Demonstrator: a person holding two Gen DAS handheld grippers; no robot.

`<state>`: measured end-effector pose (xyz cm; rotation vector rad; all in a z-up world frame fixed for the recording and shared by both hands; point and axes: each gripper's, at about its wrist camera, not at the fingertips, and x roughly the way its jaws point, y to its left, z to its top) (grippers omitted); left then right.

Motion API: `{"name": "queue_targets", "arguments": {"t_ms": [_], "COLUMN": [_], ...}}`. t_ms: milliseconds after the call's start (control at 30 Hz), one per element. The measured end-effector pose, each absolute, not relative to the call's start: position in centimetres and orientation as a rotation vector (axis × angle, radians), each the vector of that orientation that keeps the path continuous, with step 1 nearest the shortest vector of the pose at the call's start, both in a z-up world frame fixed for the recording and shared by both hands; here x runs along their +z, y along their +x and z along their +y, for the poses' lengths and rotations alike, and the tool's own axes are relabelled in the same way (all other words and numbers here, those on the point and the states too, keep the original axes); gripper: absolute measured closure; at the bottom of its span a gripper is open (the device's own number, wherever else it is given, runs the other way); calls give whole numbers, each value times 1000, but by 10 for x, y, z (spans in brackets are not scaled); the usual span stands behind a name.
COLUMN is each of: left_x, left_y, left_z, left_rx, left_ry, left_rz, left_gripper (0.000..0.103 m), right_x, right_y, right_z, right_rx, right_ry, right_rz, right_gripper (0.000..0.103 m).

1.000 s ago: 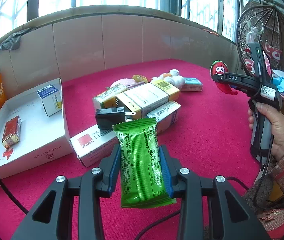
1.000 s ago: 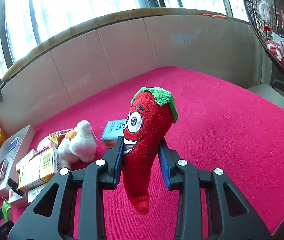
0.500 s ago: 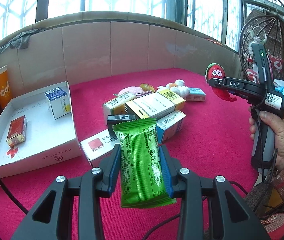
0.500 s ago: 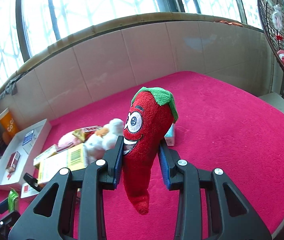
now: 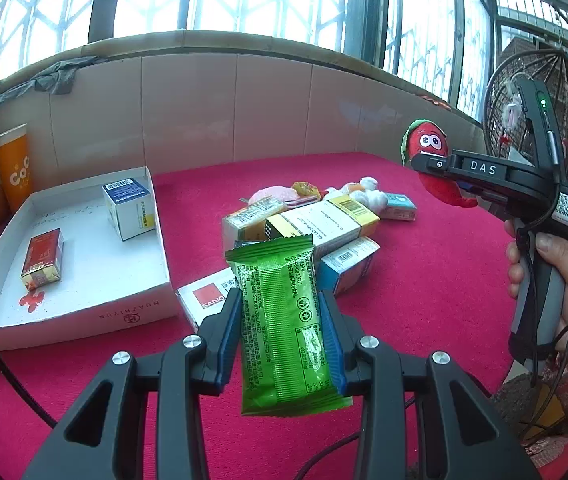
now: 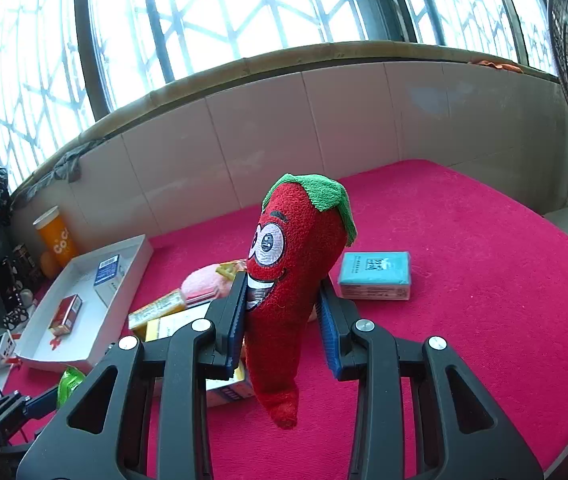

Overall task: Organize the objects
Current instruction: 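Carry green packet with left tool while right carries chili plush toward the tray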

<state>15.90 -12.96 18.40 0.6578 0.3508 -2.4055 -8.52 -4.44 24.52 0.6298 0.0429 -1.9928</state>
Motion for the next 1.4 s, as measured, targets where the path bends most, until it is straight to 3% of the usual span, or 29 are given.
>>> {"name": "queue_targets", "arguments": {"t_ms": [1400], "left_x": [207], "left_y": [250], "left_z": [-195], "left_rx": [-2214], "left_ry": [366], "left_rz": [507], "left_gripper": [66], "right_x": [266], "right_y": [23], "right_z": [-134], "right_rx": [-1760], "right_ry": [525], "right_rz": [260], "right_gripper": [71]}}
